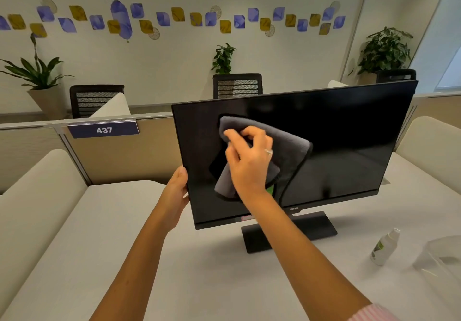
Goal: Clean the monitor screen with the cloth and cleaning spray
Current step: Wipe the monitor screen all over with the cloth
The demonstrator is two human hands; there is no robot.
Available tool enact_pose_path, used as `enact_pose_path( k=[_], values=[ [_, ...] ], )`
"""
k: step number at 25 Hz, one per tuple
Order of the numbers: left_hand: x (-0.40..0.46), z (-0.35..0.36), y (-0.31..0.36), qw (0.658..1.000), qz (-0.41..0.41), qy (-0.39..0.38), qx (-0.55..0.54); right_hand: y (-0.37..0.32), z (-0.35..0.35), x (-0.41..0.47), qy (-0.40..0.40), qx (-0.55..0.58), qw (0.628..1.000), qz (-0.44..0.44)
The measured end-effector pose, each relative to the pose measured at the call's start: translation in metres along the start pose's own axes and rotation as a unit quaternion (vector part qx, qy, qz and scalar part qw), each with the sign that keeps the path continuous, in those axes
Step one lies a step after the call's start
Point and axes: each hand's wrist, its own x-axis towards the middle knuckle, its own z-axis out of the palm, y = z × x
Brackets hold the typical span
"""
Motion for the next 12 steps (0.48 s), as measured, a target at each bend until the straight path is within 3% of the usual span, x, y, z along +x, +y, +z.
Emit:
enact_pose_path(
  k=[6,12],
  values=[
    [-0.002,0.002,-0.001,1.000,0.024,0.013,0.008,0.016,0.009,-0.094,-0.144,-0.066,0.972,-0.172],
    [0.001,0.011,-0.002,0.997,0.016,0.068,0.016,0.070,-0.017,-0.139,-0.241,-0.095,0.953,-0.161]
  ],
)
